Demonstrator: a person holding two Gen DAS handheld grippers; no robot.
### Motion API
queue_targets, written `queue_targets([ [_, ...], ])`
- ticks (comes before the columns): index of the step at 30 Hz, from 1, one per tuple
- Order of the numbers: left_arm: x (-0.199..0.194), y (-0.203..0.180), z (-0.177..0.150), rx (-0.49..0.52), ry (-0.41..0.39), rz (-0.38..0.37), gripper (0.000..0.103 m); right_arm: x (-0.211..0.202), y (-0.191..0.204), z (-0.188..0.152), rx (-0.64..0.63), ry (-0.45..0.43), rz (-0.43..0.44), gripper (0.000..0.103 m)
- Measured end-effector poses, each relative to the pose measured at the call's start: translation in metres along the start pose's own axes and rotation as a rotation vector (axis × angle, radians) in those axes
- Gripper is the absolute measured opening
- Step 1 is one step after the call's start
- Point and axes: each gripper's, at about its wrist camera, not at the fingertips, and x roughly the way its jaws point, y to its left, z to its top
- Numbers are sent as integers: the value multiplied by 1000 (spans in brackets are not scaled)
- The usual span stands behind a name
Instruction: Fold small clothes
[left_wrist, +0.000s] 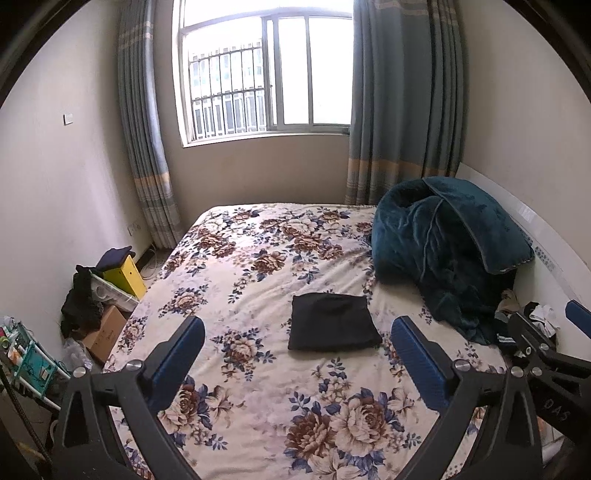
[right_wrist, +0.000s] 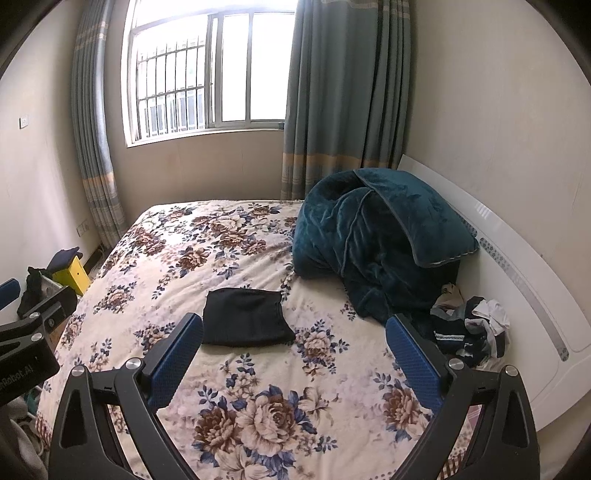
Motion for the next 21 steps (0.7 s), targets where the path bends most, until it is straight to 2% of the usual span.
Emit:
queue_targets([
  [6, -6, 3, -2, -9, -22, 13, 103, -3, 1, 0, 7, -10, -3, 102],
  [21, -10, -1, -6, 9, -18, 41, 103, -5, 2, -2, 7, -10, -2, 103],
])
